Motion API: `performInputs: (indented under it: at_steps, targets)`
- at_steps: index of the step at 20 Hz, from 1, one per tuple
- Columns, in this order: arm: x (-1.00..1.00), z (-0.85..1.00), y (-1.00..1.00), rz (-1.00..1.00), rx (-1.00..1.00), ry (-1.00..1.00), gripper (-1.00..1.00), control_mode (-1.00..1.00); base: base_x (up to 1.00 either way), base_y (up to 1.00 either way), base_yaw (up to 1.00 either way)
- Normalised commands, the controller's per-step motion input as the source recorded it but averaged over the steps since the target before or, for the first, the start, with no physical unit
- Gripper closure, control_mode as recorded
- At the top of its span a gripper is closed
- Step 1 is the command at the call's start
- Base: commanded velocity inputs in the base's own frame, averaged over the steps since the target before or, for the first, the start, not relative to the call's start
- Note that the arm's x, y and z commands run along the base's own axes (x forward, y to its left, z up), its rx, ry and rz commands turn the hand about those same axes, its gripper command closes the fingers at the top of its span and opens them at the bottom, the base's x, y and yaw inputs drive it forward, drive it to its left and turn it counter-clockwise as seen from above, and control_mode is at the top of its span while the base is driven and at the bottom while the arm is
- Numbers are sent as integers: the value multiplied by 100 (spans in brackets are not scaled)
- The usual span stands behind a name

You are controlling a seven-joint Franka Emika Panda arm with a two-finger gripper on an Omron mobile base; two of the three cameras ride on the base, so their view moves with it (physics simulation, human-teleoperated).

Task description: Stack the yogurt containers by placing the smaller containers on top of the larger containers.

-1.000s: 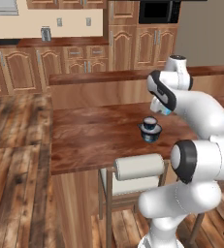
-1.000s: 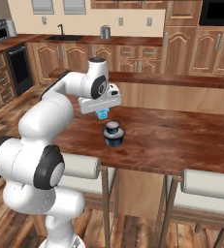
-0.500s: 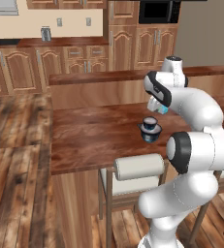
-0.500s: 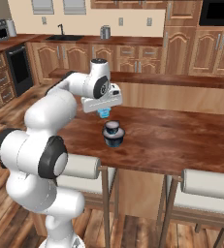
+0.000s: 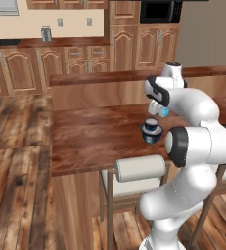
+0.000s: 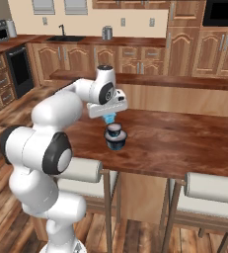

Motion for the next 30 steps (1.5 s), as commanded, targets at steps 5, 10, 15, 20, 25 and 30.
performInputs:
  at_steps: [5, 10, 15, 20, 25, 30]
  targets:
    - [32, -31, -3, 0, 0, 0, 100, -100, 0, 0, 0]
    - [35, -29, 0, 0, 0, 0, 100, -100, 0, 0, 0]
    - [29, -22, -2, 0, 0, 0, 100, -100, 0, 0, 0]
    - [21, -13, -7, 0, 0, 0, 100, -100, 0, 0, 0]
    - [27, -15, -2, 0, 0, 0, 100, -100, 0, 0, 0]
    - [12, -8, 0, 0, 0, 0, 100, -100, 0, 0, 0]
